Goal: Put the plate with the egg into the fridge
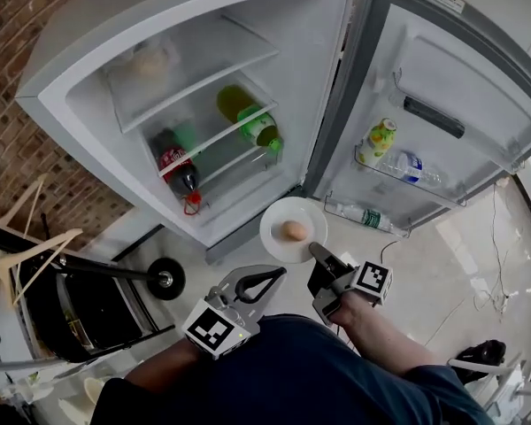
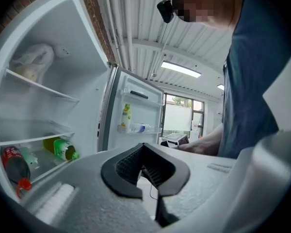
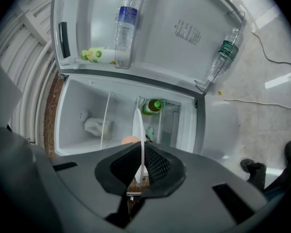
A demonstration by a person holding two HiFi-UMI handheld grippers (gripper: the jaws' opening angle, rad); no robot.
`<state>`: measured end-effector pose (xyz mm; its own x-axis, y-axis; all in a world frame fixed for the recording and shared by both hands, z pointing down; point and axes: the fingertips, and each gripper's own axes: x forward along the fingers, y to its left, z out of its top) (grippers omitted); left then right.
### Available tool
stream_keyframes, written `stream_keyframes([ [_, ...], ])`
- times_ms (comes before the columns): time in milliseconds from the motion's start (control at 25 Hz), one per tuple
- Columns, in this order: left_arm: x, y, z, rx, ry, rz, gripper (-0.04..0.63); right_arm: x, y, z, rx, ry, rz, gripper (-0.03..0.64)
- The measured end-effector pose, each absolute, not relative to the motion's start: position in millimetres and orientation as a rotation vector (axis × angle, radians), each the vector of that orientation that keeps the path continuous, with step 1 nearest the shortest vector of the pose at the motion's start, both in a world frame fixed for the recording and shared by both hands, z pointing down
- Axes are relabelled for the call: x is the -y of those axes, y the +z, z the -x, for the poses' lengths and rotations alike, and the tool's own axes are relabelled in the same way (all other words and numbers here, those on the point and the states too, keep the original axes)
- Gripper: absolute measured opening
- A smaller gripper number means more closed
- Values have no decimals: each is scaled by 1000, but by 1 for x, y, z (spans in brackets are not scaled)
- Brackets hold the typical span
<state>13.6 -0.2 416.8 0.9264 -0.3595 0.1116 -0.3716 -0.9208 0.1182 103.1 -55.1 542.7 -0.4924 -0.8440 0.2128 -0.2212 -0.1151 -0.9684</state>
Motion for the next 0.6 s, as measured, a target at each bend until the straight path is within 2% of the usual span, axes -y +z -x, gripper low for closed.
stream_keyframes([
  [360, 52, 415, 32, 505, 118, -2965, 5, 116, 543, -60, -1650, -1614, 1224, 18],
  [600, 72, 416, 39, 549, 123, -2958, 5, 144, 542, -41, -1669, -1653, 1173, 18],
])
